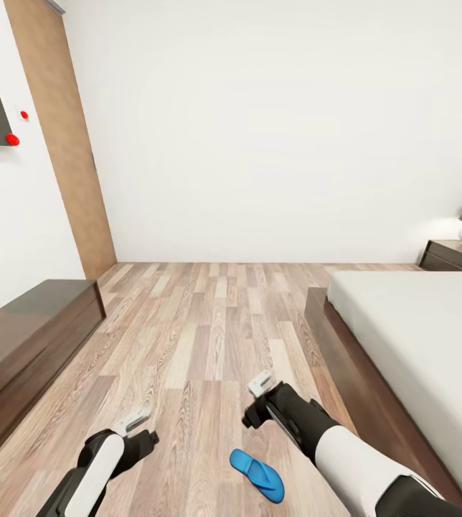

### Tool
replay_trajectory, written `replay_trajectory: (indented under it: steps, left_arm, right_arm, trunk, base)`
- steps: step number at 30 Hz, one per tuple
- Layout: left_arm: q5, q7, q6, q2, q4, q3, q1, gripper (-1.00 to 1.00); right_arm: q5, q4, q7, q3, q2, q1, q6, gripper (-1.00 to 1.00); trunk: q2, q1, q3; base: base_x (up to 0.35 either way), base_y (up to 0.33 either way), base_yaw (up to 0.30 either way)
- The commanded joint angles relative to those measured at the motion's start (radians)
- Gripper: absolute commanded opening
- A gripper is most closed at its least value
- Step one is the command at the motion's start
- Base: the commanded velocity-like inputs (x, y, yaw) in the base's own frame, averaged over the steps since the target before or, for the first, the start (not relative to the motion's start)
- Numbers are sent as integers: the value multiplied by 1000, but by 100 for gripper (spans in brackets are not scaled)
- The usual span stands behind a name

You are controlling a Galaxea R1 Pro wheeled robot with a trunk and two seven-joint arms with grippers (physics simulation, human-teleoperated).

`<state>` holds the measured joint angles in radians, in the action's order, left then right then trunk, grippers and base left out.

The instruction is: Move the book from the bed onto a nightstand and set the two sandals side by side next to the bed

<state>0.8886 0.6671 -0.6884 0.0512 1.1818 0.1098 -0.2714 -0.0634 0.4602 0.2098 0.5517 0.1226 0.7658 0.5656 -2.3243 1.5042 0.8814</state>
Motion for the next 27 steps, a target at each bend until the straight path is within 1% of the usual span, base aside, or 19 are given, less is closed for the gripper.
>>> replay_trajectory:
  steps: [1, 4, 10, 13, 22, 23, 27]
  left_arm:
    - [10, 16, -5, 1, 7, -3, 5, 100]
    - [10, 31, -9, 1, 24, -20, 22, 100]
    - [10, 31, -9, 1, 57, -54, 56, 100]
    - [10, 31, -9, 1, 74, -69, 72, 100]
    - [10, 31, -9, 1, 124, -69, 123, 100]
    - [11, 26, -3, 7, 130, -63, 117, 100]
    - [11, 3, 19, 28, 107, -40, 94, 100]
  right_arm:
    - [-13, 7, 5, 2, 0, 1, -1, 100]
    - [-30, 12, 5, 2, 0, 1, -18, 100]
    - [-63, 12, 5, 2, 0, 1, -52, 100]
    - [-68, 12, 5, 2, 0, 1, -69, 100]
    - [-68, 12, 5, 2, 0, 1, -119, 100]
    - [-62, 11, 9, 5, 5, 1, -113, 100]
    - [-38, -5, 18, 10, 28, 13, -90, 100]
  trunk:
    - [0, 0, 1]
    - [0, 0, 1]
    - [0, 0, 1]
    - [0, 0, 1]
    - [0, 0, 1]
    - [0, 0, 1]
    - [0, 0, 1]
  base:
    - [0, 0, 0]
    - [0, 0, 0]
    - [0, 0, 0]
    - [0, 0, 0]
    - [0, 0, 0]
    - [22, 0, 0]
    - [130, 0, 0]
